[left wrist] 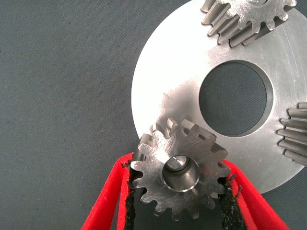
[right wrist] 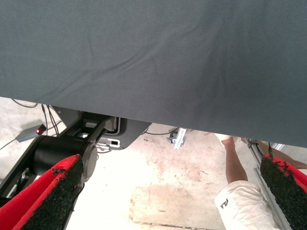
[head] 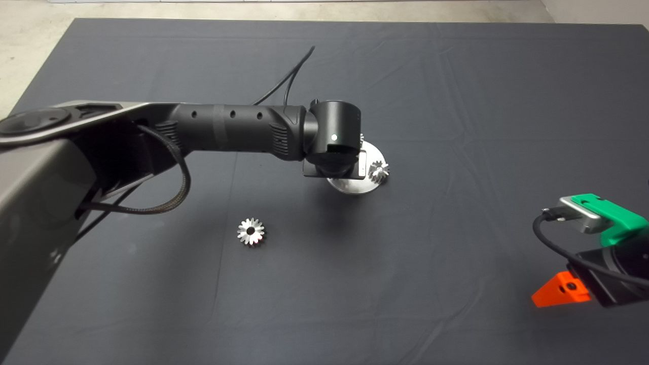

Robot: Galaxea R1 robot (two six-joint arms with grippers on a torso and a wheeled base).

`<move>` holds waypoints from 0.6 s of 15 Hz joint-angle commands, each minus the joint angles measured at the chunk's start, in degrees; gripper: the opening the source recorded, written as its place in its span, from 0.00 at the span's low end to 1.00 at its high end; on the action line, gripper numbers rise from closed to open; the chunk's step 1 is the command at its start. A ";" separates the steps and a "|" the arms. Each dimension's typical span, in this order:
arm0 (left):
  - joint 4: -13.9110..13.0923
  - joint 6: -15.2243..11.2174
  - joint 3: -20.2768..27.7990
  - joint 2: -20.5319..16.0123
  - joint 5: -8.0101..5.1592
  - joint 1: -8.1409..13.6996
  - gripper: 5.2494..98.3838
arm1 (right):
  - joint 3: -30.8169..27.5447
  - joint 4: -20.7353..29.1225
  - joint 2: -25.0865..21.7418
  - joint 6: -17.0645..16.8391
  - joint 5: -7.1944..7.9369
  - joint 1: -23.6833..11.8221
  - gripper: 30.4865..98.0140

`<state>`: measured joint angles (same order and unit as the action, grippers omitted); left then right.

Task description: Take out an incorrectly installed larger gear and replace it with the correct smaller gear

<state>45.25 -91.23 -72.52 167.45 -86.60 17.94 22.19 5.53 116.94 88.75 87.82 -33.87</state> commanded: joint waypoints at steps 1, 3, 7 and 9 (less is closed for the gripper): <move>0.72 -0.17 0.99 0.03 -0.94 0.78 0.33 | -0.14 0.62 -0.35 -0.15 7.18 -1.03 0.99; 0.80 -0.17 0.99 0.03 -0.94 0.78 0.33 | -0.14 0.62 -0.35 -0.15 7.18 -1.03 0.99; 0.80 -0.17 1.34 -0.06 -1.02 0.78 0.40 | -0.14 0.62 -0.32 -0.15 7.18 -1.03 0.99; 0.54 -0.43 5.74 -1.57 -2.08 1.15 0.41 | -0.14 0.62 -0.35 -0.15 7.18 -1.03 0.99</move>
<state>45.29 -91.23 -72.06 167.42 -87.02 17.94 22.19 5.53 116.92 88.75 87.85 -33.87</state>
